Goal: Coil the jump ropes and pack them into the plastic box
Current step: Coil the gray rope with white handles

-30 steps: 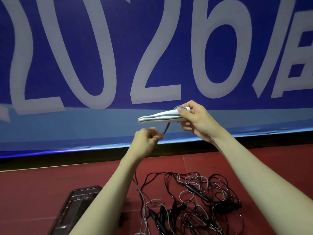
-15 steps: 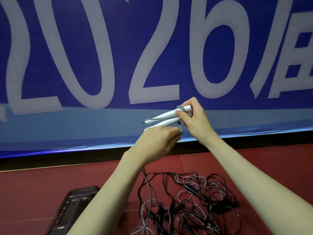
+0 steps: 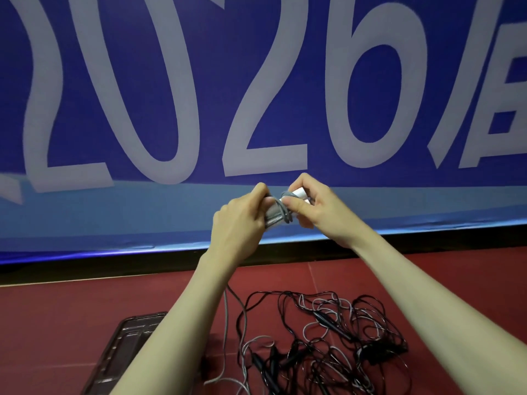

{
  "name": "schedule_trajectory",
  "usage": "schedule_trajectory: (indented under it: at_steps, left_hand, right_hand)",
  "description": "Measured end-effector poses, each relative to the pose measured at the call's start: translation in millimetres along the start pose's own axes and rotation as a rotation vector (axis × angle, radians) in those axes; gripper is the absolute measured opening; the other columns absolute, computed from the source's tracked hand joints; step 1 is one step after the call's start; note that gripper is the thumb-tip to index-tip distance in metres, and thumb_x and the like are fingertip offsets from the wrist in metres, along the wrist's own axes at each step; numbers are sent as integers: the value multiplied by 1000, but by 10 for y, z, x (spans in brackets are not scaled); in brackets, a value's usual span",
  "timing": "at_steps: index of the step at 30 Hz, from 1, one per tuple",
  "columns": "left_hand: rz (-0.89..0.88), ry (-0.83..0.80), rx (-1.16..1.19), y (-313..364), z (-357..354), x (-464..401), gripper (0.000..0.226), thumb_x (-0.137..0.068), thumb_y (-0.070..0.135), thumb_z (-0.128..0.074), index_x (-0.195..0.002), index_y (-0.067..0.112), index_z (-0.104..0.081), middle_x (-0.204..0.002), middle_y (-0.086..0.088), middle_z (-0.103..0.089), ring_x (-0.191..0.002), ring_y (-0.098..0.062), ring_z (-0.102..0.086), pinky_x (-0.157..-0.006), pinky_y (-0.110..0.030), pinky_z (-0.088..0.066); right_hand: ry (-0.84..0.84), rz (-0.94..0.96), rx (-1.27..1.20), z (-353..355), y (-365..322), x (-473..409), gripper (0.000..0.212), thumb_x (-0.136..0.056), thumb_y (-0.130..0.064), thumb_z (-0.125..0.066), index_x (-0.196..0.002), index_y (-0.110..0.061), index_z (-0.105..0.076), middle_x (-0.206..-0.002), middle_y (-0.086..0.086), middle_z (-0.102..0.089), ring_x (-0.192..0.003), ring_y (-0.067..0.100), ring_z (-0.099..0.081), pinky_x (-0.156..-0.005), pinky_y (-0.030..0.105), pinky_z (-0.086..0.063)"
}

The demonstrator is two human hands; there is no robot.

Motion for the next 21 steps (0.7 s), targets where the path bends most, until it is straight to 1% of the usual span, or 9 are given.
schedule_trajectory:
  at_steps: [3, 6, 8, 12, 14, 16, 17, 19, 21]
  left_hand:
    - [-13, 40, -7, 12, 30, 0, 19, -101, 32, -37, -96, 16, -45, -60, -2, -47, -62, -37, -45, -56, -37, -33]
    - [-7, 57, -33, 22, 55, -20, 23, -102, 35, -35, -99, 15, -46, -59, -7, -47, -61, -40, -45, -55, -37, -32]
    - [4, 62, -44, 25, 61, -14, 24, -102, 36, -35, -99, 14, -46, -58, -7, -46, -61, -39, -45, -54, -36, -31]
    - [32, 43, -39, -6, 42, -23, 24, -101, 36, -38, -96, 16, -48, -58, -8, -46, -60, -37, -41, -54, -36, -30]
    - [19, -41, 35, -47, 22, -69, 22, -100, 36, -42, -87, 20, -50, -57, -2, -47, -61, -32, -43, -56, -36, -32]
    - [13, -194, 158, -91, 12, -107, 25, -99, 32, -46, -75, 26, -50, -55, 5, -48, -59, -20, -44, -57, -34, -35]
    - [22, -259, 243, -103, 14, -110, 26, -98, 28, -49, -73, 25, -53, -54, 7, -49, -55, -14, -43, -55, -31, -36]
    - [58, -316, 408, -132, 25, -100, 22, -95, 22, -55, -75, 17, -59, -54, 7, -47, -50, -9, -39, -51, -21, -35]
    - [84, -290, 514, -166, 38, -90, 19, -94, 19, -58, -79, 7, -58, -60, 2, -45, -55, -12, -36, -53, -21, -34]
  right_hand:
    - [18, -52, -108, -66, 33, -7, 22, -98, -20, -56, -83, -10, -42, -55, -5, -46, -47, 11, -33, -44, 23, -27]
    - [106, -65, 70, -42, 56, -30, 28, -99, -28, -52, -76, -16, -42, -52, -9, -44, -45, 7, -34, -44, 20, -28]
    - [128, -91, 136, -37, 84, -39, 30, -99, -31, -50, -73, -18, -42, -53, -4, -42, -45, 9, -33, -44, 21, -28]
    - [85, -157, 15, -52, 113, -22, 29, -102, -24, -44, -75, -15, -38, -58, 5, -38, -41, 10, -29, -38, 21, -22]
    - [35, -168, -14, -57, 108, -5, 28, -103, -22, -42, -76, -15, -37, -57, 5, -38, -41, 10, -27, -39, 21, -19]
    - [-32, -173, -44, -83, 100, 7, 28, -103, -19, -40, -76, -15, -35, -51, -3, -37, -40, 11, -25, -40, 22, -16]
    - [-70, -177, -54, -105, 86, 17, 28, -103, -19, -40, -76, -15, -35, -49, -6, -36, -40, 11, -24, -40, 22, -15]
    - [-146, -172, -62, -173, 23, 36, 29, -103, -18, -40, -75, -15, -35, -49, -5, -35, -40, 12, -23, -39, 23, -16]
    - [-191, -160, -66, -230, -59, 46, 30, -103, -17, -41, -74, -15, -35, -50, -4, -35, -40, 13, -23, -40, 24, -16]
Point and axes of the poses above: each hand's wrist, its own x-axis away from the middle knuckle, its own z-axis out of the back of the hand, y = z × x, the point moved 7 cm from there along -x, towards the middle knuckle
